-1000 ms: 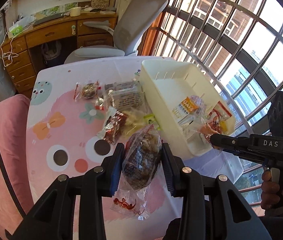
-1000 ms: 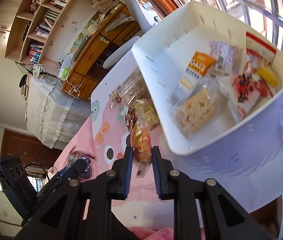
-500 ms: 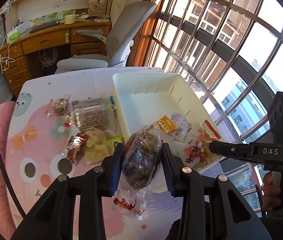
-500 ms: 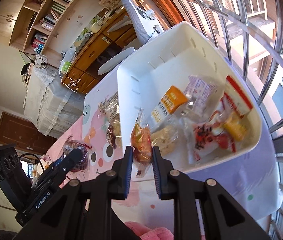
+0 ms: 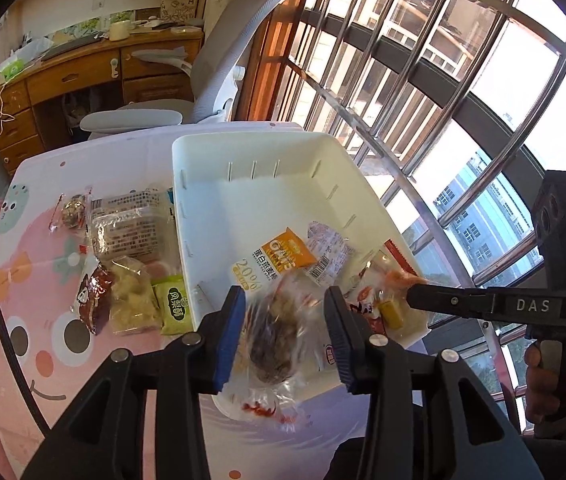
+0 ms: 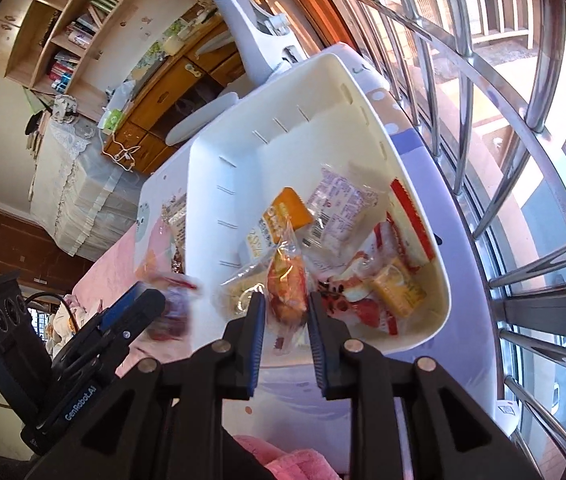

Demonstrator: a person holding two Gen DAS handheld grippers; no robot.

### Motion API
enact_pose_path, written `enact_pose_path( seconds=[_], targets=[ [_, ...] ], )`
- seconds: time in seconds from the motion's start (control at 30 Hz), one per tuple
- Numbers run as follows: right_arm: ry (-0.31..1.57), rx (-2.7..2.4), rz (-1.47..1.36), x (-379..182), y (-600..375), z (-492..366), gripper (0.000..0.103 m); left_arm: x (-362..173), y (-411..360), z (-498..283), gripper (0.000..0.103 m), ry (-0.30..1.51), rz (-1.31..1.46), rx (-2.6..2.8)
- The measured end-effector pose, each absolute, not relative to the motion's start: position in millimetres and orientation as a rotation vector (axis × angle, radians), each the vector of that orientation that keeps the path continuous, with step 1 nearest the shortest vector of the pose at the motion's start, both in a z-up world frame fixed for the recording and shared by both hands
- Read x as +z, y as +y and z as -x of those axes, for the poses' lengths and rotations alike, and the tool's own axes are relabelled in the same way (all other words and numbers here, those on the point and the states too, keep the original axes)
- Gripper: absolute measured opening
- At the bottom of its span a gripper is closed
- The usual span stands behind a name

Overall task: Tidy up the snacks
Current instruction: 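Carry both packets over the white tray and open both grippers to drop them, then move both open grippers back toward the remaining snack pile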

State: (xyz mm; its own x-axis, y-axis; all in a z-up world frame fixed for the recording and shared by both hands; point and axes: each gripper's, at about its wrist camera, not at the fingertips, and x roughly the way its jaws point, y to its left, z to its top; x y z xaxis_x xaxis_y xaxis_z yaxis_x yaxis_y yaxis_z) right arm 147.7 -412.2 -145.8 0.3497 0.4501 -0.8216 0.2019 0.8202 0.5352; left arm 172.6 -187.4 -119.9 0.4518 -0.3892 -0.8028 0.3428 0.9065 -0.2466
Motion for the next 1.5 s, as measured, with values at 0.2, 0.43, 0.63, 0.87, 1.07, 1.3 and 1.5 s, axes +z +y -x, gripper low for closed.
enact_pose_path(
  seconds=[0.2, 0.43, 0.63, 0.87, 1.07, 1.3, 1.5],
  targets=[
    [1.256, 0.153, -0.648, -155.0, -415.6, -150.3, 0.029, -120.5, -179.7, -169.9, 0.060, 1.011, 0.059, -0.421],
    [1.274, 0.175, -0.638, -156.8, -400.5, -152.1, 0.033, -125.3, -159.6, -167.0, 0.060, 1.046, 0.056, -0.363],
    [1.288, 0.188, -0.619, -154.7, -375.4, -152.4, 0.034, -128.4, -130.2, -158.9, 0.060, 1.069, 0.062, -0.314],
    [1.298, 0.187, -0.592, -149.4, -332.5, -148.5, 0.034, -128.1, -75.7, -147.2, 0.065, 1.080, 0.099, -0.265],
    [1.303, 0.164, -0.592, -148.3, -295.6, -139.5, 0.034, -126.6, -15.1, -137.7, 0.065, 1.078, 0.143, -0.213],
    [1.284, 0.129, -0.589, -145.8, -252.9, -126.6, 0.034, -126.1, 45.4, -131.1, 0.069, 1.086, 0.159, -0.174],
    [1.242, 0.094, -0.566, -142.4, -214.7, -117.9, 0.038, -116.3, 92.8, -136.0, 0.070, 1.086, 0.149, -0.177]
  ],
)
